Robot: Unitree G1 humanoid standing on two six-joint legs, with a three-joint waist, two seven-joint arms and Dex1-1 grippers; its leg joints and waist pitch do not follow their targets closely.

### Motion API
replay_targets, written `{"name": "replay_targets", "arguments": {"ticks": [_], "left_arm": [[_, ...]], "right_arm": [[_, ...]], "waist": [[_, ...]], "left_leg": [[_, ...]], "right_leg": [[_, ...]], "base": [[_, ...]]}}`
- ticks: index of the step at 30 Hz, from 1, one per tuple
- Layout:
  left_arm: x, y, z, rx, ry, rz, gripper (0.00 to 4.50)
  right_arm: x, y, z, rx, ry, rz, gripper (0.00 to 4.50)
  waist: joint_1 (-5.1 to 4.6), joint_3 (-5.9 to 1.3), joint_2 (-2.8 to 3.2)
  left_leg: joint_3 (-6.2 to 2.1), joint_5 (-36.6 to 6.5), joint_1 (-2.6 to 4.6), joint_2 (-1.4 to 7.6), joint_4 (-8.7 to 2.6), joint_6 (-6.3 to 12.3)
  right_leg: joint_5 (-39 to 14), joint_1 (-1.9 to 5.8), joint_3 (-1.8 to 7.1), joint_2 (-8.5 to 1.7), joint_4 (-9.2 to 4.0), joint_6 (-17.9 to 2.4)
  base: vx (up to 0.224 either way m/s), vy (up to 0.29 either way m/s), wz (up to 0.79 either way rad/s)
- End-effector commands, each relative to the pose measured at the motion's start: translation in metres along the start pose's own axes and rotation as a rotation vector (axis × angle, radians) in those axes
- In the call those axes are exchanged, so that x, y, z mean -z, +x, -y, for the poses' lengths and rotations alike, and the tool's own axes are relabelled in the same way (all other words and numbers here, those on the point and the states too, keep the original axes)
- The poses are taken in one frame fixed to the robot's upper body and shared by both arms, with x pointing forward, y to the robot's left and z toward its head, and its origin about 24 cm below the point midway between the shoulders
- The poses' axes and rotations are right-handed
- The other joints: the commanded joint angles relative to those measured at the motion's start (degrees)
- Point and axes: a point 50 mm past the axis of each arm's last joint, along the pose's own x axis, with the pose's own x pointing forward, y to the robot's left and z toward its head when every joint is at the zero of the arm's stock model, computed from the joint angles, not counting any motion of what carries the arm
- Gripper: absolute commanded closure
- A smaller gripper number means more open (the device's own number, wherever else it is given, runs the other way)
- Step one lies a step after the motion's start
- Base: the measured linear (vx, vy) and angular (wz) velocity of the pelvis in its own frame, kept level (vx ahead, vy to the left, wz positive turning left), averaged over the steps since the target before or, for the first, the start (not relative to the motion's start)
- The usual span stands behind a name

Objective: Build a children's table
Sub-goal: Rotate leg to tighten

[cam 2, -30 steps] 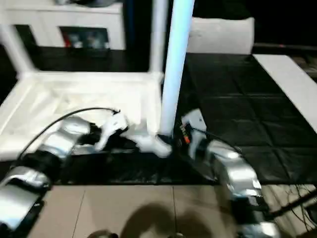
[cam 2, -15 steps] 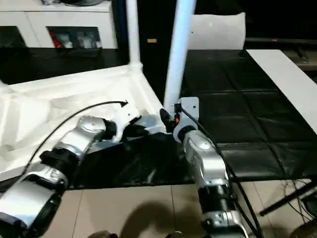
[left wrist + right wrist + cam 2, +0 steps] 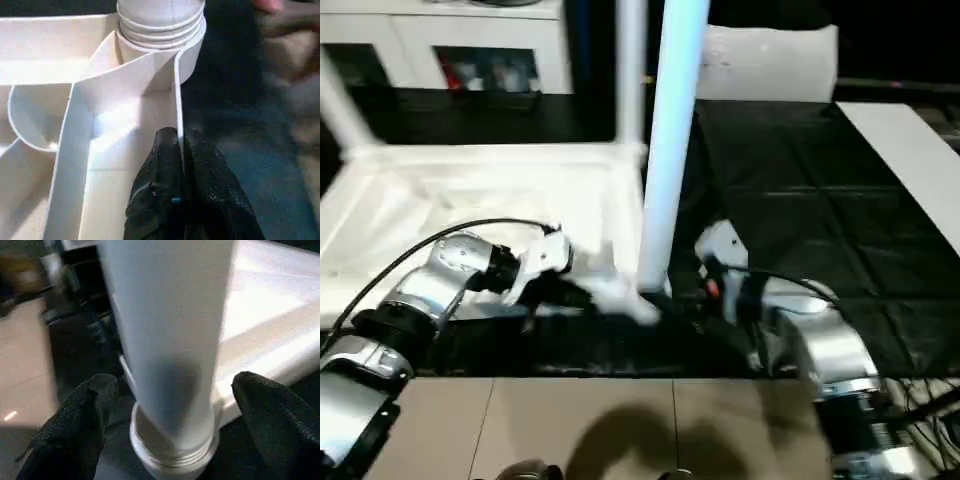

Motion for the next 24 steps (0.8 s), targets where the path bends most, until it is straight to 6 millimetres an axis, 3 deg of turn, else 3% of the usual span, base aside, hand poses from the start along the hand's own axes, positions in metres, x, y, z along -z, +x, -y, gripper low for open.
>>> {"name": "replay_targets", "arguments": {"ticks": [1, 11, 16, 17, 24], "left_arm": [[-0.015, 0.007, 0.005, 0.134, 0.111, -0.011, 4.5], [-0.024, 0.011, 0.01, 0.251, 0.174, -0.024, 4.5], [-0.024, 0.01, 0.011, 0.259, 0.178, -0.029, 4.5], [-0.023, 0.01, 0.011, 0.259, 0.173, -0.028, 4.5], [-0.02, 0.006, 0.01, 0.227, 0.146, -0.014, 4.5]], "right_arm": [[-0.006, 0.001, -0.006, -0.124, -0.04, -0.004, 0.43], [-0.007, 0.004, -0.014, -0.339, 0.009, -0.043, 1.2], [-0.006, 0.004, -0.016, -0.378, 0.021, -0.059, 1.65], [-0.005, 0.004, -0.016, -0.389, 0.029, -0.061, 1.67], [-0.006, 0.004, -0.019, -0.408, 0.077, -0.037, 2.25]], "waist": [[0.01, -3.32, 0.03], [1.1, -3.39, -0.29], [1.09, -3.27, -0.3], [1.03, -3.18, -0.54], [0.96, -2.92, -0.4]], "left_leg": [[-0.57, -12.6, 1.09, 3.18, -3.93, 3.26], [-0.64, -11.5, 1.04, 3.29, -3.97, 3.12], [-0.7, -11.7, 0.97, 3.26, -4.07, 2.91], [-0.7, -12.0, 0.97, 3.26, -4.12, 2.87], [-0.71, -12.7, 1.05, 3.28, -4.28, 2.56]], "right_leg": [[-10.6, 2.76, 2.63, -4.9, -4.33, -14.0], [-10.4, 2.77, 2.61, -5.07, -4.12, -14.1], [-11.7, 2.71, 2.58, -5.05, -4.29, -13.4], [-12.4, 2.7, 2.56, -5.04, -4.33, -13.3], [-14.2, 2.5, 2.65, -5.05, -4.59, -12.7]], "base": [[0.0, 0.0, 0.0], [0.0, 0.0, 0.0], [0.0, 0.0, 0.0], [0.0, 0.0, 0.0], [0.0, 0.0, 0.0]]}}
